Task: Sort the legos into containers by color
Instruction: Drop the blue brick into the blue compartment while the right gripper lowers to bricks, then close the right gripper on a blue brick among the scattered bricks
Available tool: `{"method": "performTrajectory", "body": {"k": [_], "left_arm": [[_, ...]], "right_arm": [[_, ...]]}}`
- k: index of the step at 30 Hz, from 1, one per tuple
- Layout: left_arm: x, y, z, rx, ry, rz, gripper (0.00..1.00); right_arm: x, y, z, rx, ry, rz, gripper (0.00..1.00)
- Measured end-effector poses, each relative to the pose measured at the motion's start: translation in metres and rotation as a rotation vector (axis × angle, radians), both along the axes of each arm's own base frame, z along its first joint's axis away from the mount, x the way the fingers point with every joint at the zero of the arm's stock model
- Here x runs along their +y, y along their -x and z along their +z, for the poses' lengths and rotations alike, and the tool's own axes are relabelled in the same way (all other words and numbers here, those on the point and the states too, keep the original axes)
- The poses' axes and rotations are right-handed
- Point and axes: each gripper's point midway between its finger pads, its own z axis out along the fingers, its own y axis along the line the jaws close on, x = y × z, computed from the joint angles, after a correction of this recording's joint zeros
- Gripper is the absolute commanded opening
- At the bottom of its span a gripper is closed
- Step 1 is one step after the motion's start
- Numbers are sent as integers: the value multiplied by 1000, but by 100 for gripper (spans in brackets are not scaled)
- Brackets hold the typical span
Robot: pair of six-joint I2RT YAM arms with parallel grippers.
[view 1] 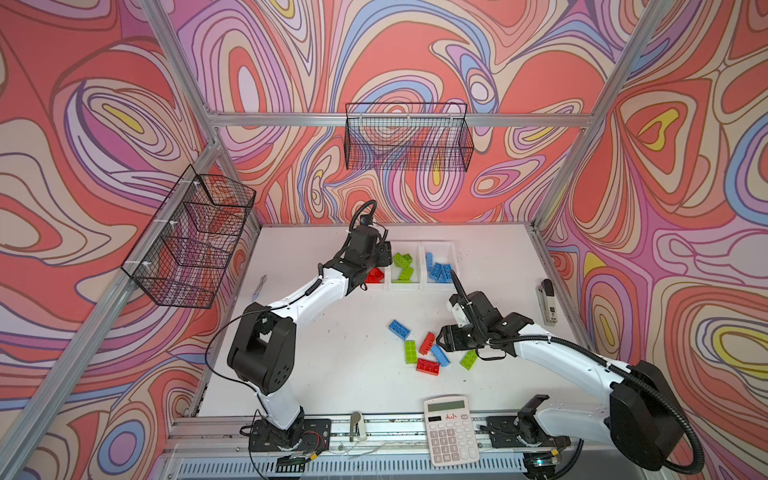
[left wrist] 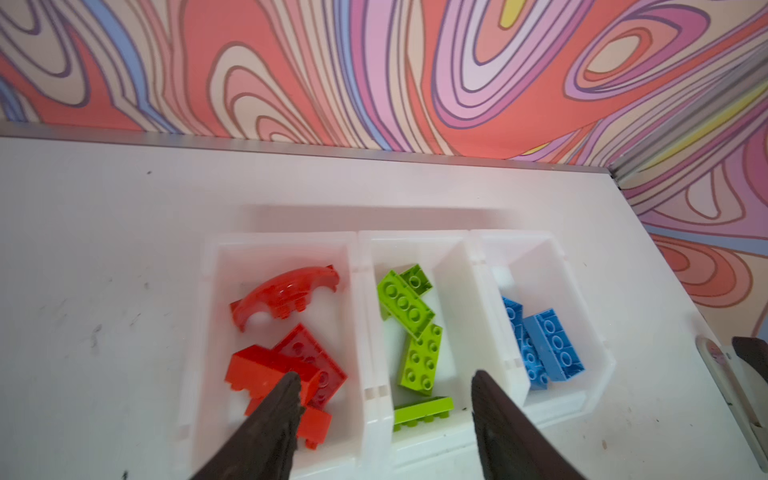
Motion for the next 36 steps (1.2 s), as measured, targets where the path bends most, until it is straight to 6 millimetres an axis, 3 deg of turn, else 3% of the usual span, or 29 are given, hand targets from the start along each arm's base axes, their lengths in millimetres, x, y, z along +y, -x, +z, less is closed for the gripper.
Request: {"method": "performTrajectory", "body": {"k": [7, 17, 26, 36], "left_arm": [[15, 26, -38, 82, -26, 13, 67], [11, 46, -70, 183, 65, 12, 64], [12, 47, -56, 155, 79, 8, 65], [12, 48, -57, 152, 66, -1, 64]], "right_arm": [[16, 26, -11, 39, 17, 64, 67], [0, 22, -36, 38, 173, -3, 57], [-16, 17, -48, 28, 266, -57, 45], [-22, 15, -58, 42, 313, -88, 37]]}}
